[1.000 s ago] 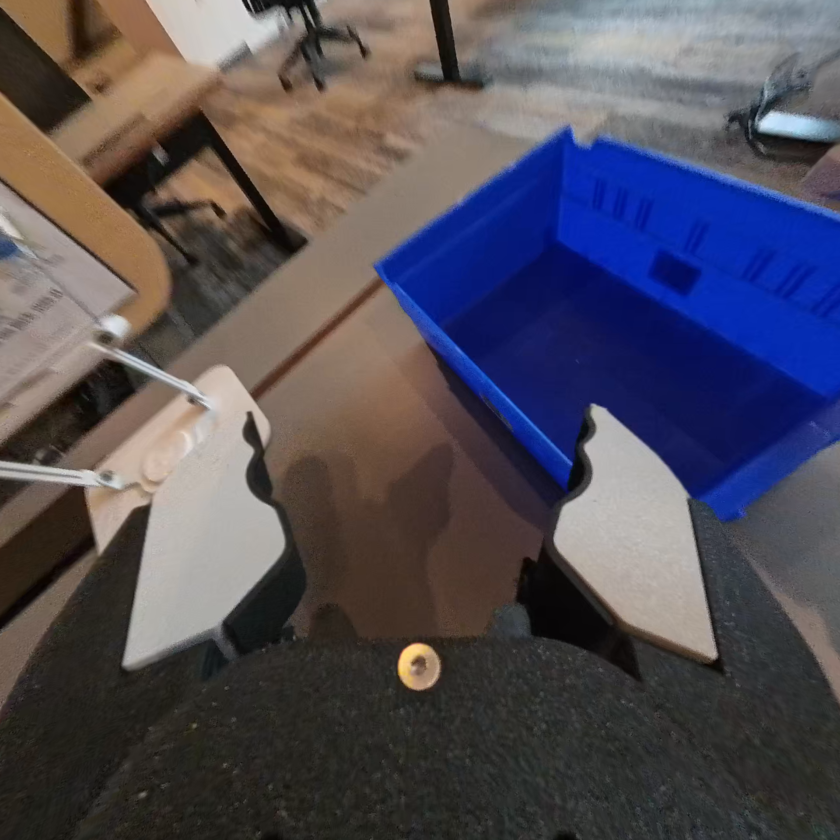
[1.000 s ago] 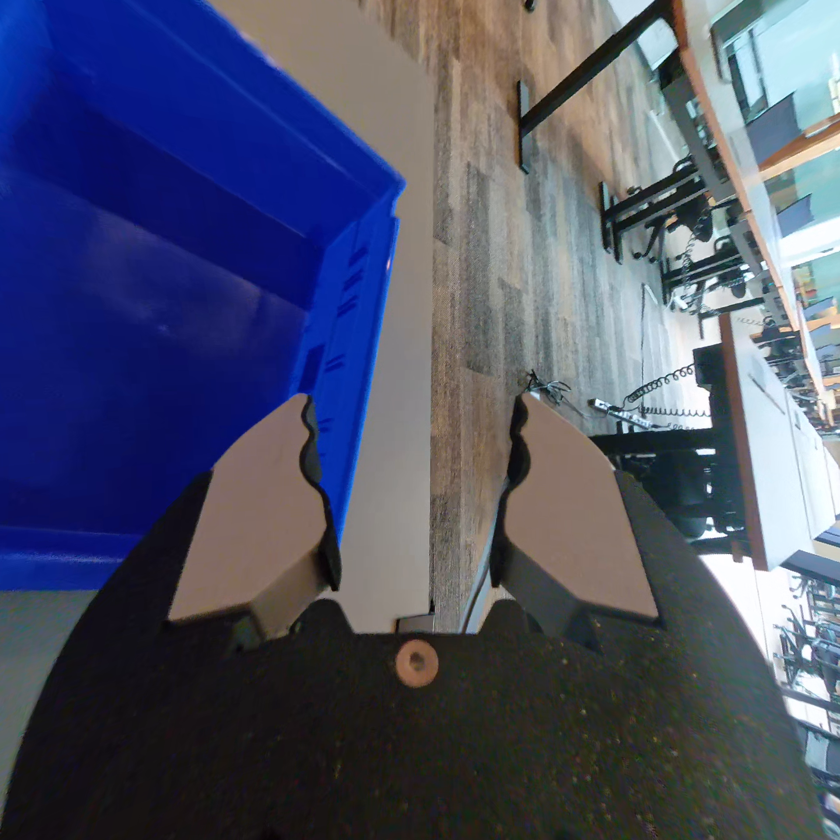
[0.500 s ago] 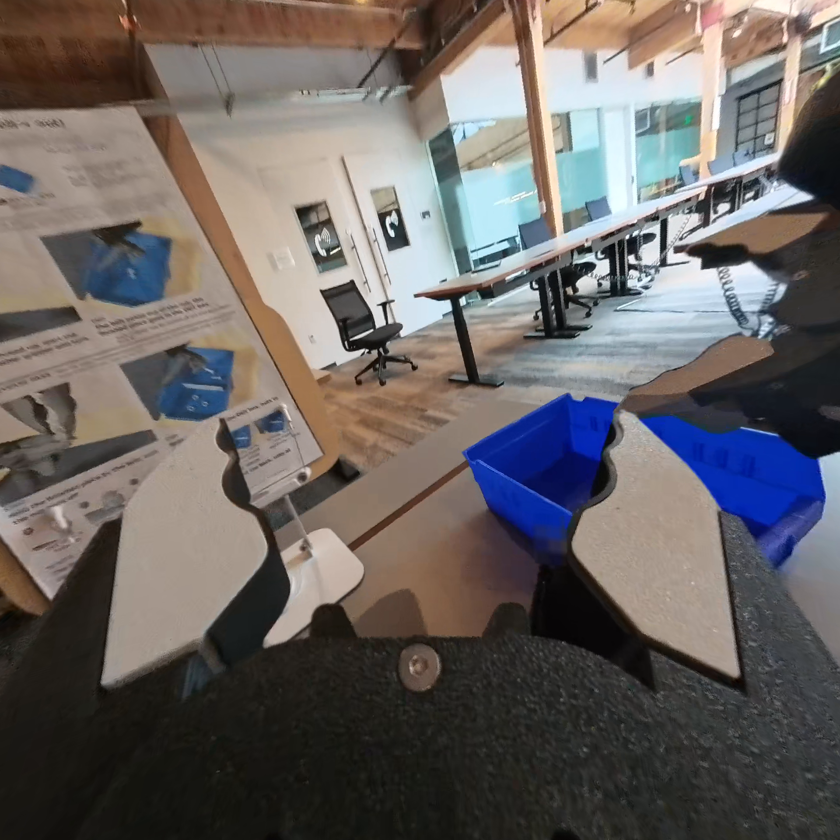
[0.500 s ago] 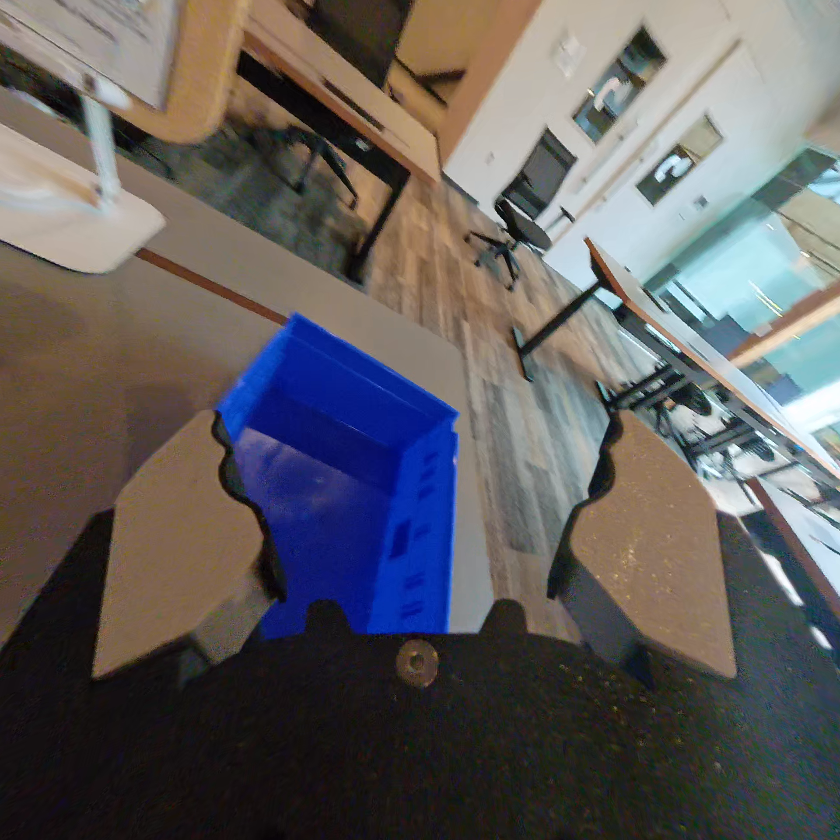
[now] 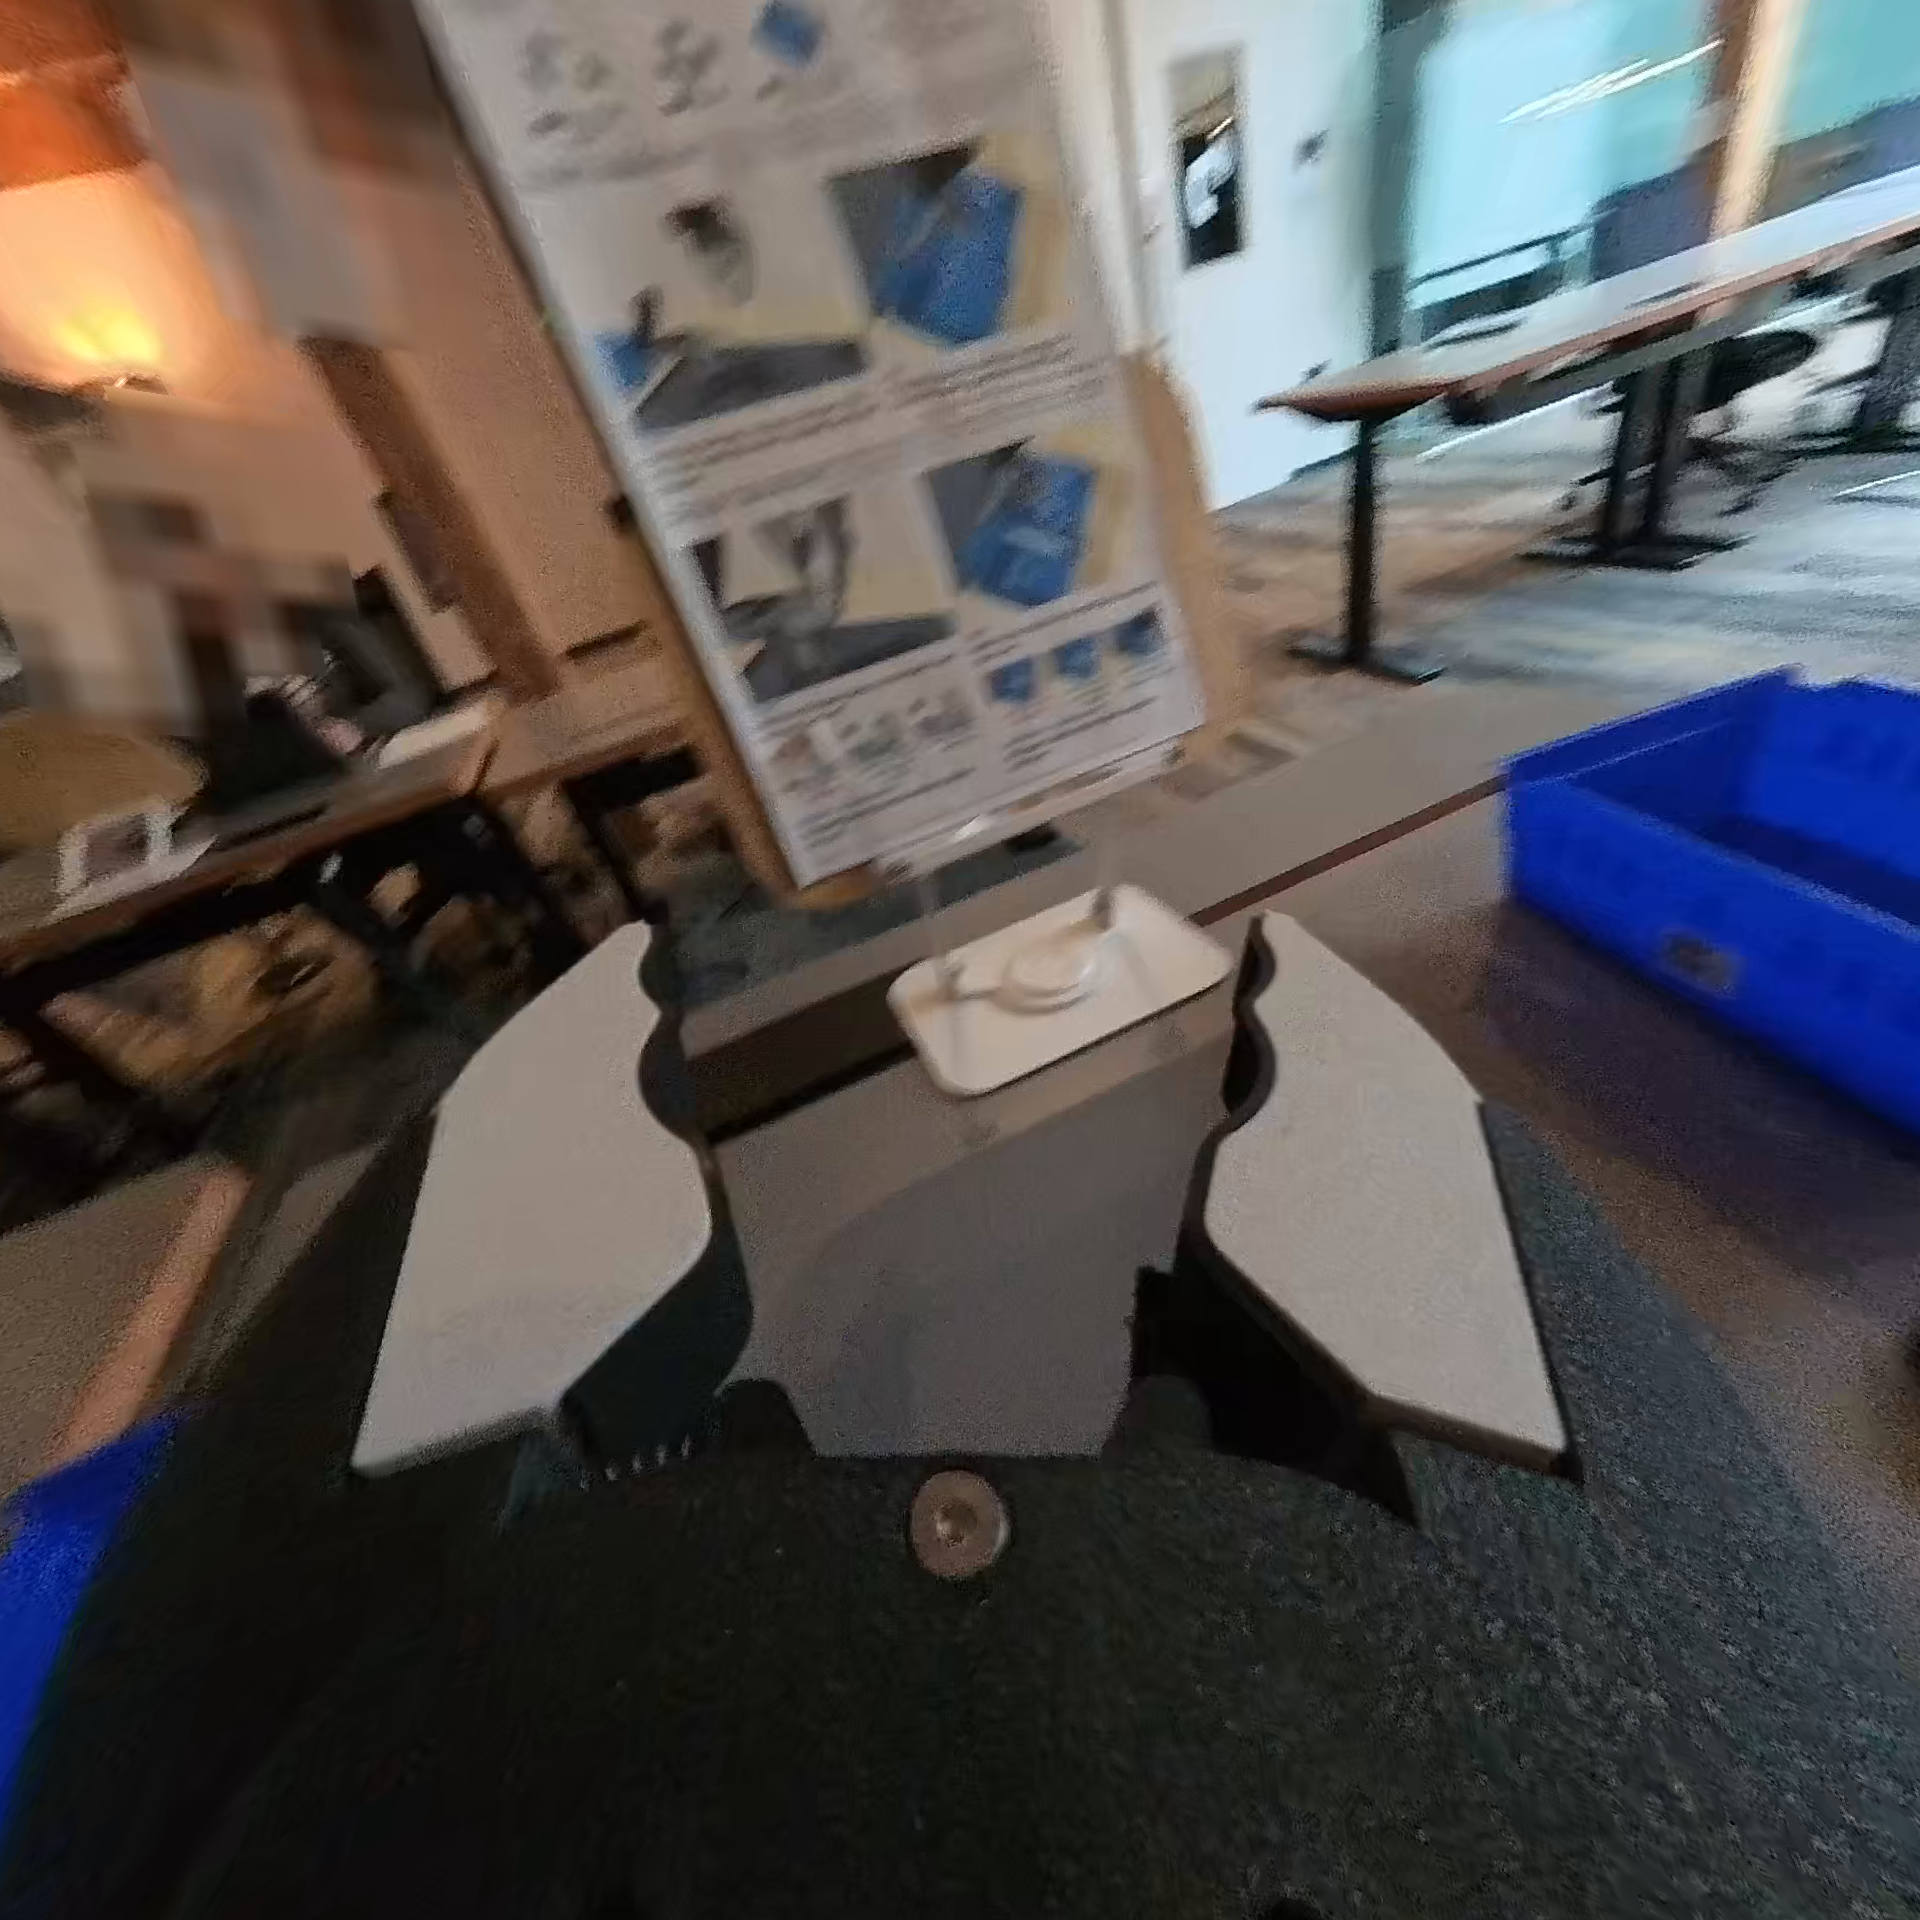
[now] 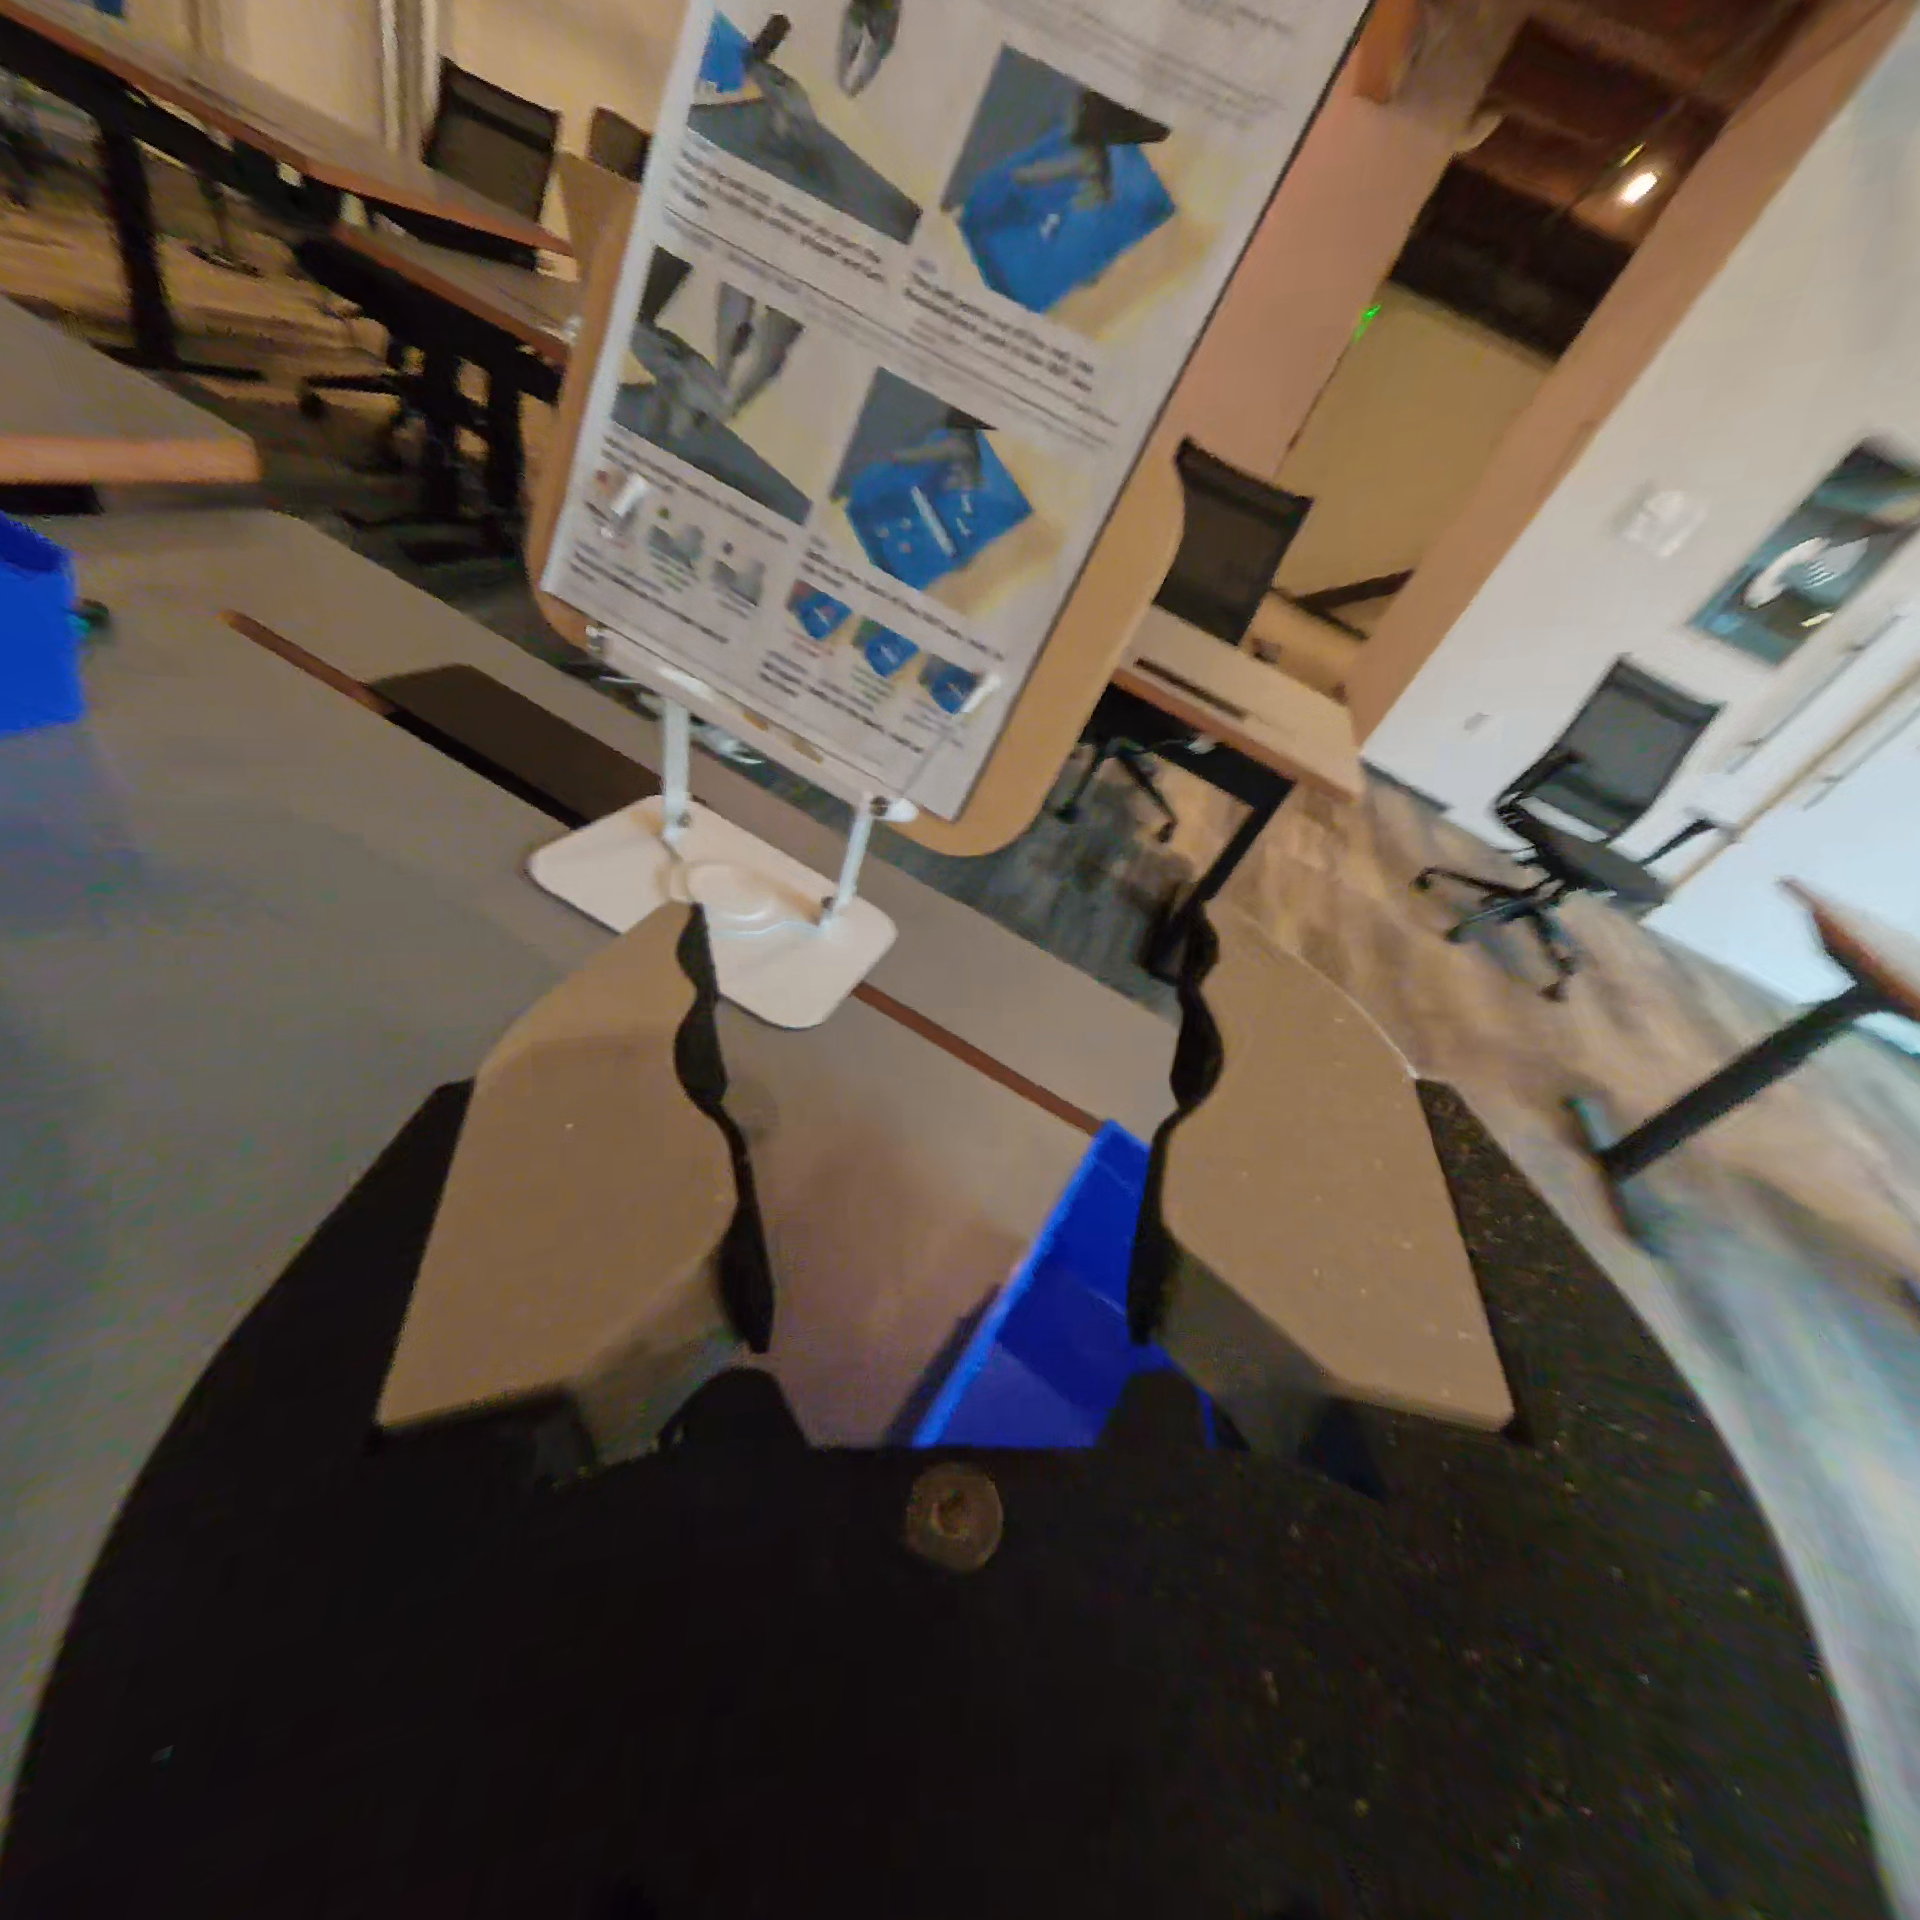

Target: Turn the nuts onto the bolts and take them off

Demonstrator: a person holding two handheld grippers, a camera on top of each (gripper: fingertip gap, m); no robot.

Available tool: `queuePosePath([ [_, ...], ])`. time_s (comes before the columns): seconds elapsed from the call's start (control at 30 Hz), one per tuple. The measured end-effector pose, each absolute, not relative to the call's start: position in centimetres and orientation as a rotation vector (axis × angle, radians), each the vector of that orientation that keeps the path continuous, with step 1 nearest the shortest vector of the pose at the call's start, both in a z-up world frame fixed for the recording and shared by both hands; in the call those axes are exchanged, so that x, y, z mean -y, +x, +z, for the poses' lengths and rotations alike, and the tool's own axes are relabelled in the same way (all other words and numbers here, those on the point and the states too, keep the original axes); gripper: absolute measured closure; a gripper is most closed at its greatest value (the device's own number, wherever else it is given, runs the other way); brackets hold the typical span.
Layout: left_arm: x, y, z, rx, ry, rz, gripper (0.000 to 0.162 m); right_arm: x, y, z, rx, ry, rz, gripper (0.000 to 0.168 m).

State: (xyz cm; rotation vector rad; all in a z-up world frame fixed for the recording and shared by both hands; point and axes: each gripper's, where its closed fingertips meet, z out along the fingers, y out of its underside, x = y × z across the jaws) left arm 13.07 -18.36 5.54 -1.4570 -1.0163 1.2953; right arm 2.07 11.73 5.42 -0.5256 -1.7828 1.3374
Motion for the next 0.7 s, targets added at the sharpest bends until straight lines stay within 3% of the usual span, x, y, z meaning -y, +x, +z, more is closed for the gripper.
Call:
queuePosePath([
  [0.1,25.2,15.1,4.7,1.212,-1.45,1.304,0.071,-10.0,1.5,5.5,1.881,-0.577,1.413,0.1],
  [0.37,40.4,21.5,0.2,1.688,-1.458,1.31,0.077,-7.3,-1.0,3.7,2.058,-0.559,1.321,0.101],
  [0.7,47.9,25.5,-9.9,2.084,-1.536,1.074,0.083,-7.4,-2.3,0.2,2.149,-0.575,1.264,0.1],
])
